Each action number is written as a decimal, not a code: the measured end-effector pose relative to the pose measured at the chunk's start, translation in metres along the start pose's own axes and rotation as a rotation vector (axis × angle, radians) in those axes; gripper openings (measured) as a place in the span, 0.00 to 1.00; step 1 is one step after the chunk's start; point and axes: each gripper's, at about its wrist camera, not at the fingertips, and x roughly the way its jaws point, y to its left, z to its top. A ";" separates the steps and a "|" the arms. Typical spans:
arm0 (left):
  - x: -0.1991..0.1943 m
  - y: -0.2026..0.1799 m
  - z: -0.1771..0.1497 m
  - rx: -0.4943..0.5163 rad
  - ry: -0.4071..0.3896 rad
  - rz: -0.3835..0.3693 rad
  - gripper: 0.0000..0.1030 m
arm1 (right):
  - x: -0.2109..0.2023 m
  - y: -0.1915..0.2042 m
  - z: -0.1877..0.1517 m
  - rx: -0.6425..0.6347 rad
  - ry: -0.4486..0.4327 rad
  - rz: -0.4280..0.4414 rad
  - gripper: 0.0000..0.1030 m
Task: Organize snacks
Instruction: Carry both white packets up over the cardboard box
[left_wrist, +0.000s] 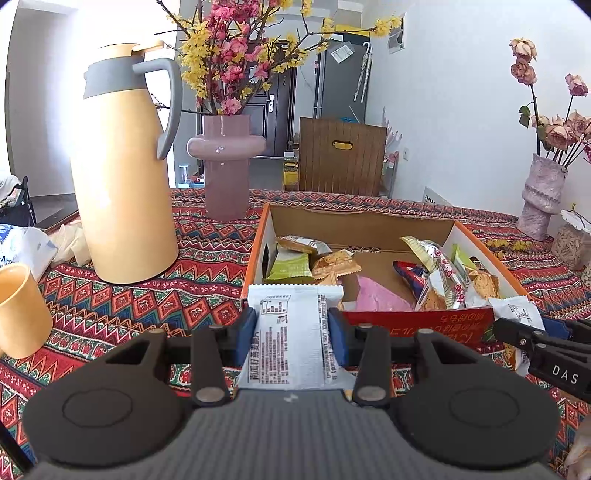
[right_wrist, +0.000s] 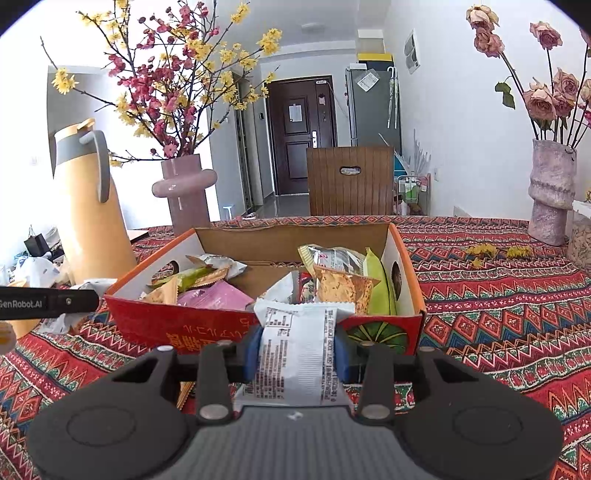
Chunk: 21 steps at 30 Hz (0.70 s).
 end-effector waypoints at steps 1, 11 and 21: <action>0.000 -0.001 0.002 0.003 -0.004 -0.003 0.42 | 0.000 0.000 0.002 -0.004 -0.006 -0.002 0.37; 0.003 -0.021 0.031 0.047 -0.077 -0.018 0.42 | 0.002 -0.001 0.035 -0.034 -0.090 -0.029 0.37; 0.016 -0.031 0.059 0.055 -0.130 -0.002 0.42 | 0.025 0.004 0.066 -0.060 -0.139 -0.038 0.37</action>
